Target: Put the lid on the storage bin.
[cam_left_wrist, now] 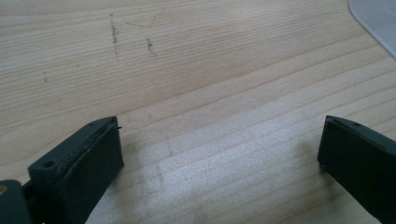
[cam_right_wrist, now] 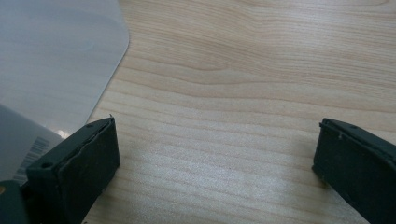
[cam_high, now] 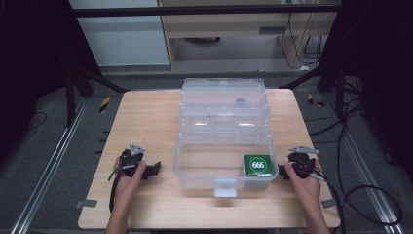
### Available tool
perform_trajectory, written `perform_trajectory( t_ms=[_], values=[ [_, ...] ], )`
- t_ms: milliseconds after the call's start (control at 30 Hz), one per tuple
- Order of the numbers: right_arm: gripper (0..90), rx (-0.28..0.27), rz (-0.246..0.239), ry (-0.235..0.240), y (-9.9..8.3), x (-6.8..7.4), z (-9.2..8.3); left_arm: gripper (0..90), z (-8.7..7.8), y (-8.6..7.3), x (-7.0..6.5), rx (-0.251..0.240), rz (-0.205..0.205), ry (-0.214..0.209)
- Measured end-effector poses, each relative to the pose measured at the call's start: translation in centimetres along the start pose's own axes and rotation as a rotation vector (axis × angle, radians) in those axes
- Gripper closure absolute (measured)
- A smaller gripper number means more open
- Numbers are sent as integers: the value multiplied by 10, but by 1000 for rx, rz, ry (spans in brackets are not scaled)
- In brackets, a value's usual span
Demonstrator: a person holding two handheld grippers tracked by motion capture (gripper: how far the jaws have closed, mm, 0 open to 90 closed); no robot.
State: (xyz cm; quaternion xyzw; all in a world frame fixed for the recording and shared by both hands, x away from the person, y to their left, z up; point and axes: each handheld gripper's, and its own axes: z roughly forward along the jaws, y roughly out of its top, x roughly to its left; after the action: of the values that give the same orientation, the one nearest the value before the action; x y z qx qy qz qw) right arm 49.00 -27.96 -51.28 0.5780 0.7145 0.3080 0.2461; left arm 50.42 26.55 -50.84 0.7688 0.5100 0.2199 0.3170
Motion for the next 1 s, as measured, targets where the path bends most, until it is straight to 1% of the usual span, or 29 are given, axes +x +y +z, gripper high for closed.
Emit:
perform_trajectory(
  t_ms=[33,67,100,133,167,233,267,300,333,367,400,433,467,500,533,567,600,633,667,700,733,767,800,833,867,900,933,967,1000],
  values=[
    [6,-1,-4,4,0,0,0,1,-1,-1,-1,-6,-2,1],
    [6,-1,-6,6,0,-1,0,15,-2,-1,-1,-20,-6,-13],
    [6,-1,-6,6,0,-1,0,32,-2,-1,-1,-20,-6,-13],
    [24,-3,-14,14,-1,-1,-1,29,-4,-2,-2,-44,-11,-31],
    [24,-3,-14,14,-1,-1,-1,29,-7,-1,-3,-67,-18,-39],
    [84,-24,-34,28,-2,0,-3,27,-13,1,-7,-103,3,-35],
    [83,-35,-63,20,1,1,-6,32,-20,3,-9,-124,20,-51],
    [83,-35,-63,20,1,1,-6,32,-20,3,-9,-124,20,-51],
    [91,-38,-125,-7,8,2,-13,32,-27,10,-10,-134,39,-81],
    [94,-37,-158,-21,13,3,-18,32,-27,10,-10,-134,39,-81],
    [95,-40,-177,-36,18,4,-23,32,-35,16,-14,-126,98,-92],
    [95,-40,-177,-36,18,4,-23,31,-35,16,-14,-126,98,-92],
    [97,-35,-206,-51,26,3,-34,31,-43,20,-18,-106,163,-121],
    [97,-35,-206,-51,26,3,-34,32,-43,20,-18,-106,163,-121],
    [87,7,-237,-59,37,3,-43,31,-60,24,-18,-128,173,-196],
    [87,7,-237,-59,37,3,-43,28,-60,24,-18,-128,173,-196],
    [81,29,-265,-59,43,3,-48,28,-69,28,-18,-136,192,-213],
    [74,60,-302,-62,51,3,-53,29,-75,31,-19,-132,213,-217],
    [58,80,-336,-62,58,5,-57,30,-80,35,-21,-121,231,-223],
    [41,95,-362,-48,65,6,-61,30,-85,39,-22,-122,239,-237],
    [53,118,-380,-30,72,7,-65,31,-88,43,-24,-124,245,-253],
    [74,146,-394,-6,79,10,-68,32,-92,46,-26,-112,255,-269],
    [72,163,-415,29,87,13,-73,31,-94,48,-28,-102,262,-272],
    [65,174,-430,42,92,14,-76,29,-98,52,-31,-86,285,-269],
    [64,185,-456,49,100,17,-81,29,-100,54,-34,-83,300,-272],
    [69,193,-482,49,104,19,-84,30,-102,57,-36,-75,317,-284],
    [92,194,-567,30,115,23,-89,42,-109,67,-42,-59,340,-347],
    [92,194,-567,30,115,23,-89,44,-109,67,-42,-59,340,-347],
    [111,194,-619,20,122,25,-91,44,-113,73,-44,-54,346,-378]
  ],
)
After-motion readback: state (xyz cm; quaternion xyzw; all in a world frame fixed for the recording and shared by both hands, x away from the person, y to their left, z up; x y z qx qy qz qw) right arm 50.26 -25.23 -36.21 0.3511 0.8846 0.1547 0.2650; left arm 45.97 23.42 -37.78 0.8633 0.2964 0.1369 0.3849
